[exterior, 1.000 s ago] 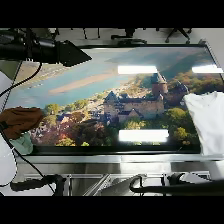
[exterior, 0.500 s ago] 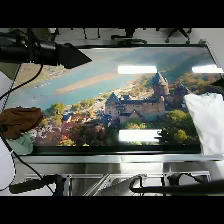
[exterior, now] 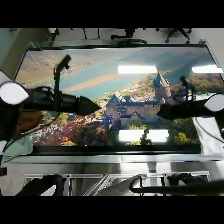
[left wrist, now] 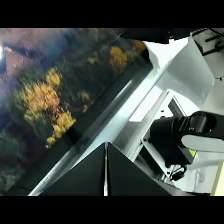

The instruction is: Fold the shirts.

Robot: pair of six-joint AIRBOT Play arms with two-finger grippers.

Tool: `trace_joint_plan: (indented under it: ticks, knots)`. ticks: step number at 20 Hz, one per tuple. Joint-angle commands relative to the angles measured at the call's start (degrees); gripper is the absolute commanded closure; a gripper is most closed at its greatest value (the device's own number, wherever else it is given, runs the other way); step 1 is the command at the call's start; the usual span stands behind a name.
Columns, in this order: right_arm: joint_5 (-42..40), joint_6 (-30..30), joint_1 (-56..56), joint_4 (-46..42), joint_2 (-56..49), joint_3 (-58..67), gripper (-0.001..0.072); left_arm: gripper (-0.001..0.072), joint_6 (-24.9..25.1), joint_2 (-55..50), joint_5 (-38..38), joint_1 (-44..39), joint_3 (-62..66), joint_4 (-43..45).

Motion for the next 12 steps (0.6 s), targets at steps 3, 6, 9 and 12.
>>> trace_joint_plan:
  ticks: [3, 6, 9, 12]
  knots:
    - [-4.0, -0.1, 6.3, 0.0, 2.1, -8.8, 0.0692, 0.0694, 0.9, 8.9, 7.6, -2.0, -15.1, -0.1]
    - [-3.3, -0.1, 6.3, 1.6, 2.1, -8.8, 0.0692, 0.0692, 0.9, 11.3, 9.6, -2.0, -18.3, -0.1]
    - [-3.4, -0.1, 6.3, 1.7, 2.1, -8.8, 0.0692, 0.0692, 0.9, 13.0, 9.6, -2.0, -18.7, -0.3]
    - [-3.4, -0.1, 6.3, 1.7, 2.1, -8.8, 0.0692, 0.0692, 0.9, 14.6, 9.6, -2.0, -18.7, -0.2]
